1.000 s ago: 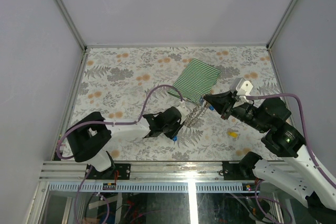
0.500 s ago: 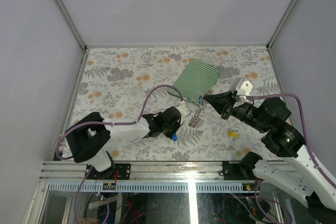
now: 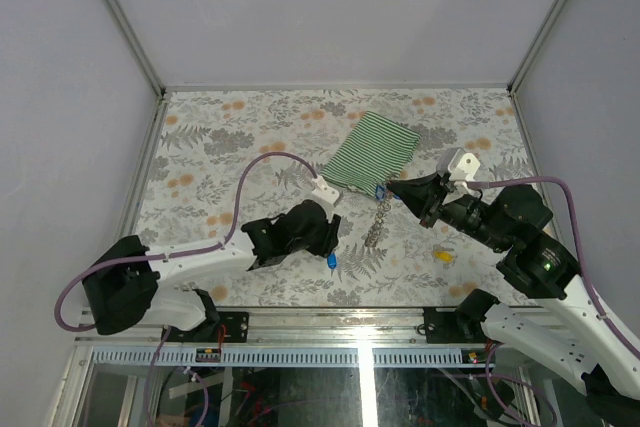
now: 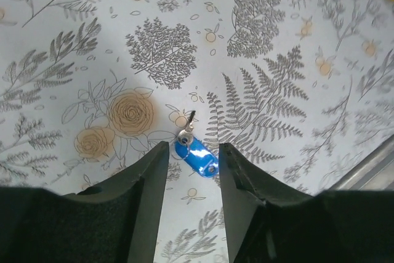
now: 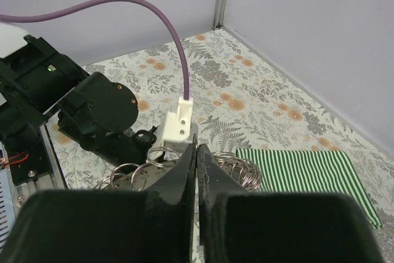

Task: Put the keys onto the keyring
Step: Pick up the key from the center of the board.

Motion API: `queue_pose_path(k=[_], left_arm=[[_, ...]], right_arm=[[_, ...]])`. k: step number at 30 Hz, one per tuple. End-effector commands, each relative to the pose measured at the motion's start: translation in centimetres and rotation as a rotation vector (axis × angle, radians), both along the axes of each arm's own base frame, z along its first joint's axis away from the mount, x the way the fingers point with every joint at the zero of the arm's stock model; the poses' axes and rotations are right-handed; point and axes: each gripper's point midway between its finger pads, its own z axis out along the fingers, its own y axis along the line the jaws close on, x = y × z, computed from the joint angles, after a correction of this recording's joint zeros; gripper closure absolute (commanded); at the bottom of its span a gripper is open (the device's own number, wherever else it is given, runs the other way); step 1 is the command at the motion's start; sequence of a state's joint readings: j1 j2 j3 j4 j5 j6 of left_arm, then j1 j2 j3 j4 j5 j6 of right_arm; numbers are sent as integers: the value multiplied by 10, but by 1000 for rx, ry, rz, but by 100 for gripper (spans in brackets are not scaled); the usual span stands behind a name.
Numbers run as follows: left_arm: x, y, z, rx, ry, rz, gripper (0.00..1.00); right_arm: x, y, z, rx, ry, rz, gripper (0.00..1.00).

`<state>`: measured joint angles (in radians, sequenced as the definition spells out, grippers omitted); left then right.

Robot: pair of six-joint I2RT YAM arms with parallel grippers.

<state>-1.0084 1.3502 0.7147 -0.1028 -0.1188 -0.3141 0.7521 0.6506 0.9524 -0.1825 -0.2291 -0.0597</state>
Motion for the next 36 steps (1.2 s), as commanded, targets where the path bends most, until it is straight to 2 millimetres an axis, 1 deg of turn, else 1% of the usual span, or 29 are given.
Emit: queue_pose_path(k=[1, 3, 6, 8, 10, 15, 20, 25, 30, 36], left_arm=[[7, 0, 13, -207, 94, 301, 60], [3, 3, 9, -283, 170, 407, 59], [-2, 2, 11, -415, 264, 513, 55], [-6, 6, 6, -446, 302, 561, 51], [-7, 10, 2, -460, 323, 595, 49], [-14, 9, -11, -469, 361, 611, 47], [-14, 3, -28, -434, 371, 625, 46], [-14, -2, -40, -415, 384, 632, 46], [-13, -2, -44, -420, 379, 642, 46], [-12, -7, -48, -431, 391, 639, 46]], right_arm=[[-3, 2, 27, 79, -71, 16, 100], [-3, 3, 26, 84, -67, 17, 100], [-4, 3, 24, 90, -64, 22, 100], [-5, 3, 25, 97, -64, 25, 100], [-7, 3, 24, 102, -59, 29, 100], [-10, 3, 21, 113, -48, 42, 100], [-12, 2, 22, 120, -48, 42, 100], [-12, 1, 24, 122, -51, 41, 100], [-11, 2, 23, 121, -48, 40, 100], [-11, 2, 24, 120, -48, 42, 100]])
